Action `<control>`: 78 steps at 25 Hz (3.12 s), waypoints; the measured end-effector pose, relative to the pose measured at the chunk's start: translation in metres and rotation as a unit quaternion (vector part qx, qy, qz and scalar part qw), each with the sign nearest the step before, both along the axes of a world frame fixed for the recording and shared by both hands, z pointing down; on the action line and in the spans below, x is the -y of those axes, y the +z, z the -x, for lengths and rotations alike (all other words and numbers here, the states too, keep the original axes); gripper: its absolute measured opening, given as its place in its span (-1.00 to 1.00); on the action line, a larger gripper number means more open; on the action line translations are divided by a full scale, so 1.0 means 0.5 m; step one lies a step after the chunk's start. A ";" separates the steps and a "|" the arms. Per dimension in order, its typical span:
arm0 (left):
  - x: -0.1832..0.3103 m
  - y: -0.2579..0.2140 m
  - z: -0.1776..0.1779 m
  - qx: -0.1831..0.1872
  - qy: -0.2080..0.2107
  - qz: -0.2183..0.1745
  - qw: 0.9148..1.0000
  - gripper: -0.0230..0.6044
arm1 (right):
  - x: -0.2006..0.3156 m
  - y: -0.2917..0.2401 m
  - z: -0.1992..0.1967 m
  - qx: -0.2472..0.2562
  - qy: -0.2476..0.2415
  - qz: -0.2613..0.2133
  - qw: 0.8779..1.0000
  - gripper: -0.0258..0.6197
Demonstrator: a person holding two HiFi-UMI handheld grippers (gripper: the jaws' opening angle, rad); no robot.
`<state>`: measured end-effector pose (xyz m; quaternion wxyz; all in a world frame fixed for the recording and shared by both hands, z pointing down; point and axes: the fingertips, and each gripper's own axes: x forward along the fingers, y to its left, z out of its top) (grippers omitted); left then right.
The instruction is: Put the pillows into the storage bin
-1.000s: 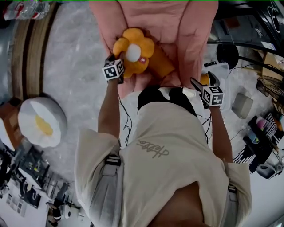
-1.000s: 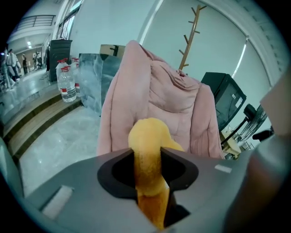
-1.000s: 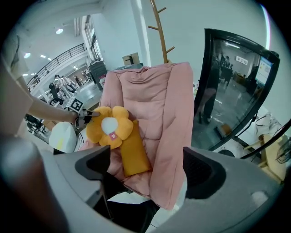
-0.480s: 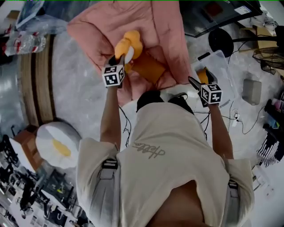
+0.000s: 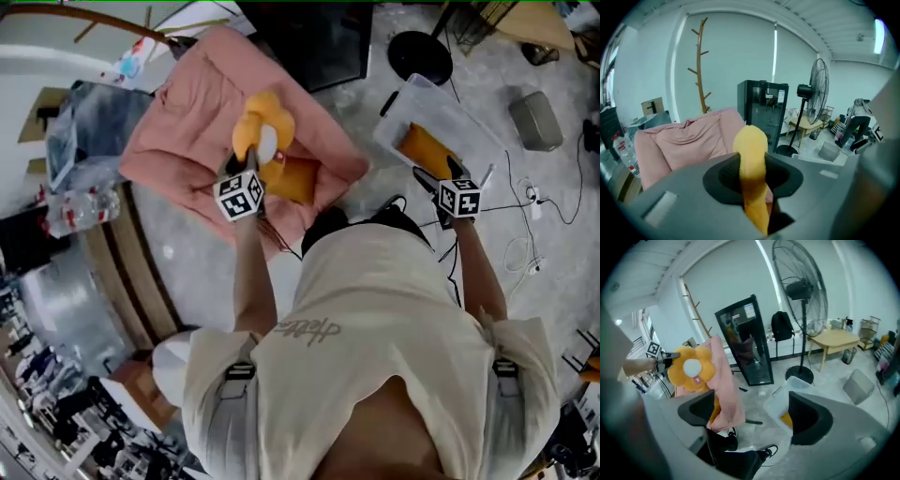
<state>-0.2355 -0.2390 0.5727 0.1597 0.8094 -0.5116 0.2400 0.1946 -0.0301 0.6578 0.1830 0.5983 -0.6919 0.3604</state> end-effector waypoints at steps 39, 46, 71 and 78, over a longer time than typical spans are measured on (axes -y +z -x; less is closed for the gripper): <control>-0.148 -0.002 -1.161 0.008 0.395 -0.026 0.918 -0.14 | -0.604 0.155 -0.486 0.060 0.439 0.001 0.897 0.59; -0.153 0.021 -1.062 0.056 0.388 -0.028 0.919 -0.13 | -0.514 0.159 -0.496 0.065 0.376 0.003 0.924 0.59; -0.003 0.051 -0.286 0.024 0.054 0.024 0.998 -0.11 | 0.056 0.084 -0.187 0.010 0.017 0.018 1.000 0.59; 0.037 0.148 -0.008 0.013 -0.020 0.082 0.996 -0.07 | 0.120 0.057 -0.011 -0.010 -0.015 0.045 0.999 0.59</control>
